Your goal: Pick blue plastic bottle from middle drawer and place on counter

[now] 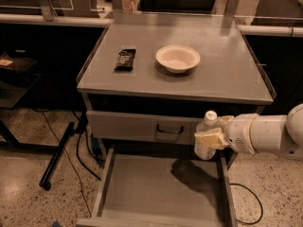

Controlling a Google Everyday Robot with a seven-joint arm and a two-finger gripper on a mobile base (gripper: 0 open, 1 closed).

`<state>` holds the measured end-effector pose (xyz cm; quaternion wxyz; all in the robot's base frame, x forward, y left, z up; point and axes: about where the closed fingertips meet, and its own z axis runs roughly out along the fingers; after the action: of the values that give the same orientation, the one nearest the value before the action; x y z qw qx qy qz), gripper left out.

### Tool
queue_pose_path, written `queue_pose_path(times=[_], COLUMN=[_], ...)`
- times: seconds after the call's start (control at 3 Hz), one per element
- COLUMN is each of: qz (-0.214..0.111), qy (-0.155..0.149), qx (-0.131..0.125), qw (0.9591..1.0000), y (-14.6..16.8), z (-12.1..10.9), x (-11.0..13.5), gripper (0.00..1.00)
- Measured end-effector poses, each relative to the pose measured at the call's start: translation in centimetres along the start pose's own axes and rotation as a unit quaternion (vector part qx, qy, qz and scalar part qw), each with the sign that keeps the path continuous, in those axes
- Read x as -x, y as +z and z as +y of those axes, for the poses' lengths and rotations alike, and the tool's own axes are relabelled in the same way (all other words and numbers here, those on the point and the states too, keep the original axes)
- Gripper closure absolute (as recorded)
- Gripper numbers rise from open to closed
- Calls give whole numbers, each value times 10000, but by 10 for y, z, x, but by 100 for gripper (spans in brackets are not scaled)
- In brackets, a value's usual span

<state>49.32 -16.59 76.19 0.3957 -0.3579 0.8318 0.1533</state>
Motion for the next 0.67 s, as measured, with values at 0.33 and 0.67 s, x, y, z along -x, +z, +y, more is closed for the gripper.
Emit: queue_pose_path(times=[0.33, 0.67], qz=[-12, -14], qy=[-41, -180], qx=[-226, -489], qw=[9997, 9986], y=[-25, -54], z=[-17, -32], x=[22, 50], gripper=[100, 100])
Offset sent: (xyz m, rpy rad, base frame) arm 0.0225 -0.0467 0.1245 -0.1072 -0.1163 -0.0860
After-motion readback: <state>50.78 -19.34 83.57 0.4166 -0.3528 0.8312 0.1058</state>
